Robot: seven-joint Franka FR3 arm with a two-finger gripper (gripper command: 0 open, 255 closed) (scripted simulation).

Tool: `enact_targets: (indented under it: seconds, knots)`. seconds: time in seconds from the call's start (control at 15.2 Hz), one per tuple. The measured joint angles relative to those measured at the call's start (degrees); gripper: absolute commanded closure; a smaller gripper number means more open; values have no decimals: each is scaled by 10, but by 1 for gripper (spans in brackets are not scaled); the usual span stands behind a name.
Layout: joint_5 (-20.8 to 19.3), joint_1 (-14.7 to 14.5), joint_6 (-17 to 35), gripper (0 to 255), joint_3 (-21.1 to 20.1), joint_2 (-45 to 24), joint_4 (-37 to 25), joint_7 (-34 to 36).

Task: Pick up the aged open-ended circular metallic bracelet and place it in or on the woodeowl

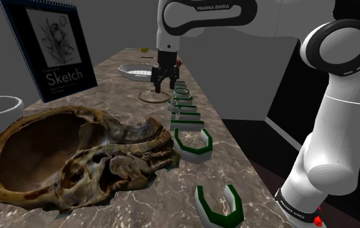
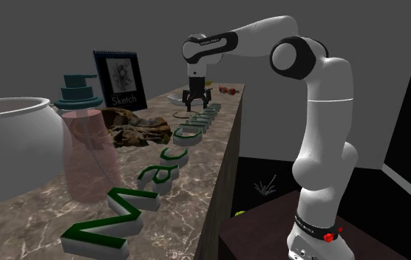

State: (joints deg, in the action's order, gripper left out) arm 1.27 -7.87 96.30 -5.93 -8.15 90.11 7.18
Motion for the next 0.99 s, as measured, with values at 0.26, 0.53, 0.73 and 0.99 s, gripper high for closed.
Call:
enact_targets:
  seconds: [0.26,0.53,0.73,0.99]
  knots:
    - [0,0,1,255,0,1,2,0]
    - [-1,3,-2,255,2,2,4,0]
    - [-1,3,-2,255,2,3,4,0]
    - [-1,2,-5,255,2,0,-1,0]
